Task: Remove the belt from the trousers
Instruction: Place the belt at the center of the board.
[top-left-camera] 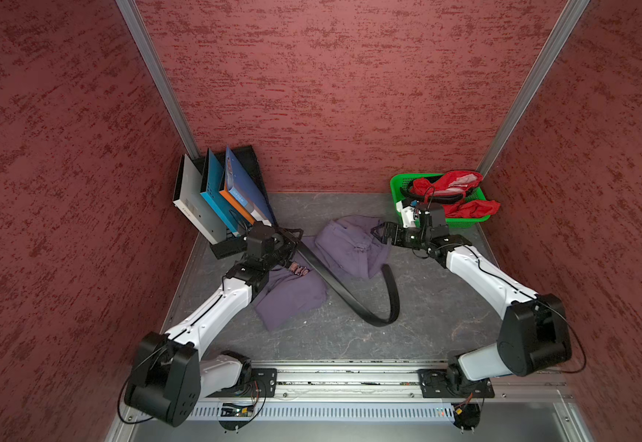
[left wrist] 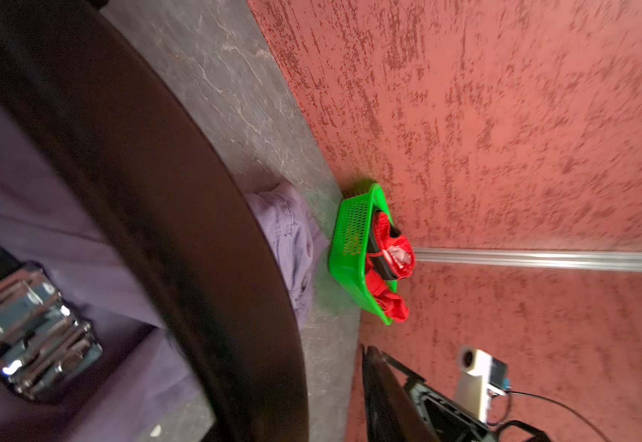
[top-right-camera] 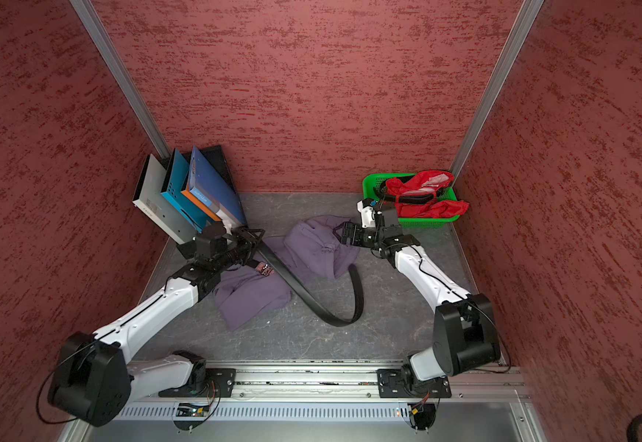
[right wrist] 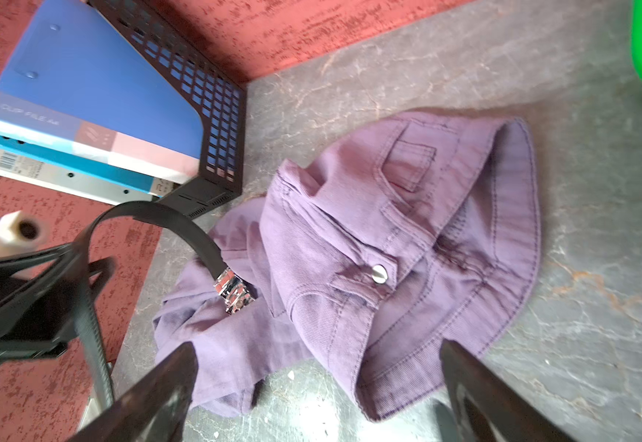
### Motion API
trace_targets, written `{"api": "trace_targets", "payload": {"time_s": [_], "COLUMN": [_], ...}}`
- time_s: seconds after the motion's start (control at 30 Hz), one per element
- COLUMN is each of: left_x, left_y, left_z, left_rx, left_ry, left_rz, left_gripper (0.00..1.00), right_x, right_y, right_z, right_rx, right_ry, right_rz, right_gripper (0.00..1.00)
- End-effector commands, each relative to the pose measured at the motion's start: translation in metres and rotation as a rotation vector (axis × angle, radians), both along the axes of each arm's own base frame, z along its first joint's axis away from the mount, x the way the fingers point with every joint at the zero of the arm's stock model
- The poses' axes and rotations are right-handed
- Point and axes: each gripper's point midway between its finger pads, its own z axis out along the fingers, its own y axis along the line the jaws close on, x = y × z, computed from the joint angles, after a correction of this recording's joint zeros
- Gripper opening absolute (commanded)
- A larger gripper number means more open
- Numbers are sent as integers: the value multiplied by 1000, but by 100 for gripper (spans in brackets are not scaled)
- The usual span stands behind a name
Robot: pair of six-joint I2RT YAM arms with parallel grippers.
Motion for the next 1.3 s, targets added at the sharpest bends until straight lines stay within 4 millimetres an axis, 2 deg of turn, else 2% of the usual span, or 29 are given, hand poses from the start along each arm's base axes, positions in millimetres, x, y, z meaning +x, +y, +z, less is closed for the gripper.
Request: {"api": "trace_targets", "payload": {"time_s": [0.0,0.03,0.07,0.17,0.23,0.27,0.3,0.33,0.4,0.47,0.57,0.63,0.7,0.77,0.87,0.93,1.0,1.07,1.13,1.2,1.27], "left_x": [34,45,55,88,108,116,124,130,134,130,110,89,60,37,14,3,-3,-8,-12,-12,-9], "left_y": [-32,-42,-54,-97,-133,-147,-160,-166,-166,-158,-118,-84,-52,-22,43,74,100,122,133,144,149], "left_z": [-1,-13,-22,-58,-78,-84,-94,-104,-115,-110,-86,-55,-15,20,45,48,38,31,24,0,-23], "left_rx": [97,102,94,43,5,-3,6,49,138,193,298,362,475,629,807,838,811,901,1046,1119,1135], "left_ry": [-86,-61,-62,-51,-39,-38,-21,10,45,6,-34,-100,-218,-295,-246,-237,-257,-331,-413,-418,-396], "left_rz": [-170,-199,-236,-354,-447,-477,-504,-495,-475,-462,-387,-318,-239,-136,91,117,110,131,162,184,160], "left_gripper": [44,48,53,53,53,55,62,97,100,100,100,100,100,100,100,100,100,100,100,100,100], "right_x": [-3,-4,-6,-4,-2,-2,-3,-3,-5,-7,-8,-8,-7,-7,-1,7,17,18,18,20,14], "right_y": [6,6,5,-1,-9,-12,-13,-17,-23,-30,-63,-86,-105,-117,-131,-133,-121,-118,-118,-117,-121], "right_z": [-1,-4,7,2,-3,-4,-4,-5,-6,-1,13,26,37,43,39,25,-1,-22,-31,-28,-35], "right_rx": [5,-11,-17,-90,-136,-147,-154,-169,-182,-194,-267,-316,-374,-432,-509,-602,-722,-783,-816,-806,-779], "right_ry": [-48,-54,-93,-72,-60,-58,-63,-60,-70,-116,-209,-257,-326,-364,-370,-363,-357,-299,-308,-422,-495], "right_rz": [27,22,17,-13,-54,-67,-71,-92,-124,-170,-361,-478,-561,-606,-664,-644,-498,-435,-407,-419,-440], "right_gripper": [99,99,99,99,99,99,99,99,99,99,99,99,99,99,99,99,99,99,99,99,99]}}
